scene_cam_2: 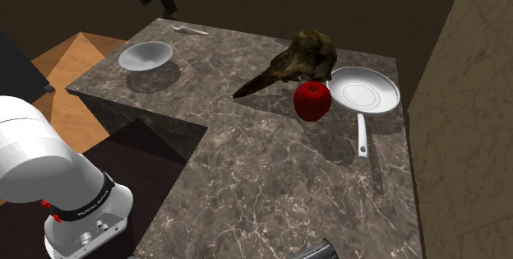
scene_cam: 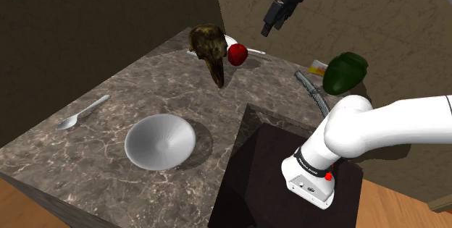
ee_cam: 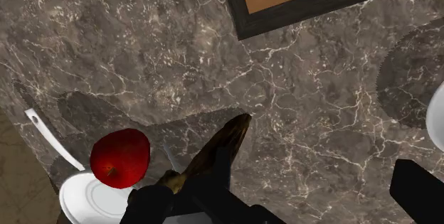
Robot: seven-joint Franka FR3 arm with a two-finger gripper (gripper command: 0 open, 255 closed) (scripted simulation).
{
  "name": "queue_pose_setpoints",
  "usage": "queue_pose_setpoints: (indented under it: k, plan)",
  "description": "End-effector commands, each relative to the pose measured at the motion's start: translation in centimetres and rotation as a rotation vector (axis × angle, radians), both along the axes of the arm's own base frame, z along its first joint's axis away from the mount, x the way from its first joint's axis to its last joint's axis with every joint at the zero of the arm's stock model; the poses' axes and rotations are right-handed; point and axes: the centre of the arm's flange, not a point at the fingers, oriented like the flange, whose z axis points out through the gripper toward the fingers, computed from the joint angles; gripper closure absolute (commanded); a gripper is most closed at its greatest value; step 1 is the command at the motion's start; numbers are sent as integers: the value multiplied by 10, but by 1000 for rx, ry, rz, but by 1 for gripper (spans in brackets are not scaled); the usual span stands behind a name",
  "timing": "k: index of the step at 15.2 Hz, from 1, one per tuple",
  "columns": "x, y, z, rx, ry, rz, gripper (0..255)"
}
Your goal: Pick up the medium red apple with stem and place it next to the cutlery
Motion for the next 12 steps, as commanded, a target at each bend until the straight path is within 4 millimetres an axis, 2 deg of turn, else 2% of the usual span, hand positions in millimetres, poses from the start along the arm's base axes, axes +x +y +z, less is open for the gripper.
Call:
queue_pose_setpoints:
  k: [1, 12]
  plan:
    - [0, 0, 0, 0, 0, 0, 0]
    - [60, -119, -65, 1, -18, 186, 0]
